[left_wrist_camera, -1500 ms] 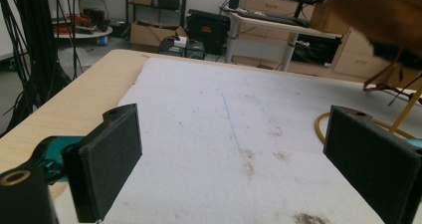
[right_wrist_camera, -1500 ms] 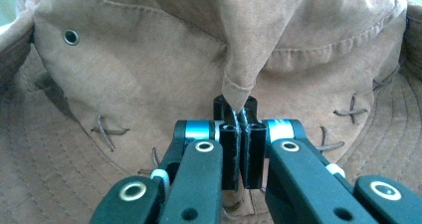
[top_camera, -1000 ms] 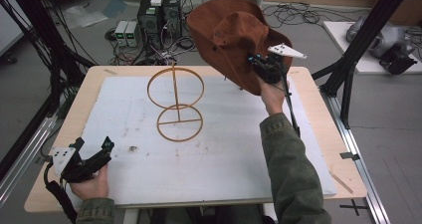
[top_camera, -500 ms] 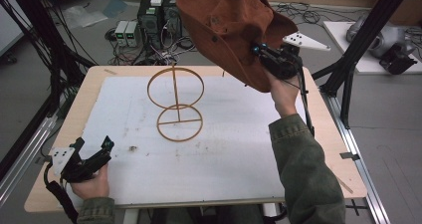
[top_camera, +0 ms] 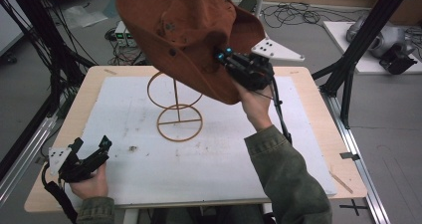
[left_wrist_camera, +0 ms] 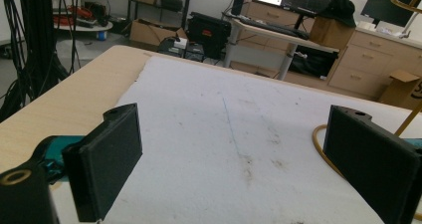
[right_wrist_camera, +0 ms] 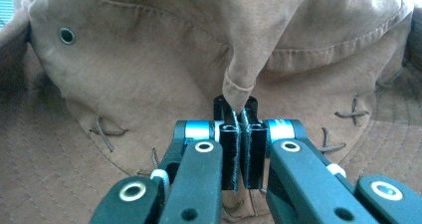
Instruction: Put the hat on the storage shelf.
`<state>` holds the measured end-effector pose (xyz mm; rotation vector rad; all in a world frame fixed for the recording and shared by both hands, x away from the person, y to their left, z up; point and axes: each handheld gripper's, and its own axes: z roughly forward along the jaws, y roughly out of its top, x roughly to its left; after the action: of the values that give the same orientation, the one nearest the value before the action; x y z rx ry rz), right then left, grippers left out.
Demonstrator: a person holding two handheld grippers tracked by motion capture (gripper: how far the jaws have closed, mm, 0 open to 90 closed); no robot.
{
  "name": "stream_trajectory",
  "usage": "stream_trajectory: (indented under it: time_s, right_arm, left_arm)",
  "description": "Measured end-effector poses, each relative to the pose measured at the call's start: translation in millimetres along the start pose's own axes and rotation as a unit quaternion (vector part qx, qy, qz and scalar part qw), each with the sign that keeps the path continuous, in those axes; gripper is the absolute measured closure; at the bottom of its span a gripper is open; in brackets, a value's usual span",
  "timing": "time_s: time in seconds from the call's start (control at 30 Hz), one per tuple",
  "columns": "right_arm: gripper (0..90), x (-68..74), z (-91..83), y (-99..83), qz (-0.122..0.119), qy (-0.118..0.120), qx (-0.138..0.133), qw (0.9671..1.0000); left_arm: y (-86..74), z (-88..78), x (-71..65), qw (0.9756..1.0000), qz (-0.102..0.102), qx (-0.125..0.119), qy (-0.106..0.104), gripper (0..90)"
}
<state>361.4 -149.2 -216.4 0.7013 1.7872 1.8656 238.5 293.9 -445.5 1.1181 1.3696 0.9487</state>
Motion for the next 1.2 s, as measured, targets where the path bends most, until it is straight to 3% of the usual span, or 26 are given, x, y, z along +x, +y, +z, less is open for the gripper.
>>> stream_trajectory:
  time_s: [0.2, 0.33, 0.5, 0.73, 0.87, 1.0, 1.2]
  right_arm:
    - [89.1, 19.0, 13.5, -24.2, -0.005, 0.015, 0.007, 0.9999]
    - [89.1, 26.0, 23.6, -39.6, -0.006, 0.023, 0.027, 0.9994]
    - [89.0, 29.3, 38.3, -52.3, -0.014, 0.024, 0.067, 0.9974]
    - [87.6, 31.6, 41.7, -64.9, -0.014, 0.020, 0.092, 0.9954]
    - [77.5, 27.7, 43.4, -67.8, -0.002, 0.018, 0.105, 0.9943]
    - [74.1, 26.7, 41.6, -67.0, -0.003, 0.019, 0.108, 0.9940]
    - [45.9, 25.0, 34.8, -61.2, 0.007, 0.028, 0.087, 0.9958]
  left_arm:
    - [0.1, -0.6, 2.8, 1.0000, -0.009, -0.002, 0.001, 8.7]
    - [-0.3, 0.4, 3.0, 0.9999, -0.014, -0.001, 0.000, 8.7]
    - [-0.3, 0.6, 4.0, 0.9999, -0.015, -0.002, 0.000, 8.7]
    - [-1.6, 1.8, 6.9, 0.9996, -0.028, 0.001, -0.002, 8.8]
    - [-1.5, 1.6, 7.1, 0.9996, -0.029, 0.002, -0.002, 8.8]
    - [-2.1, 2.7, 6.1, 0.9995, -0.031, 0.003, -0.003, 8.8]
    - [-1.8, 2.0, 5.3, 0.9995, -0.030, -0.001, -0.004, 8.8]
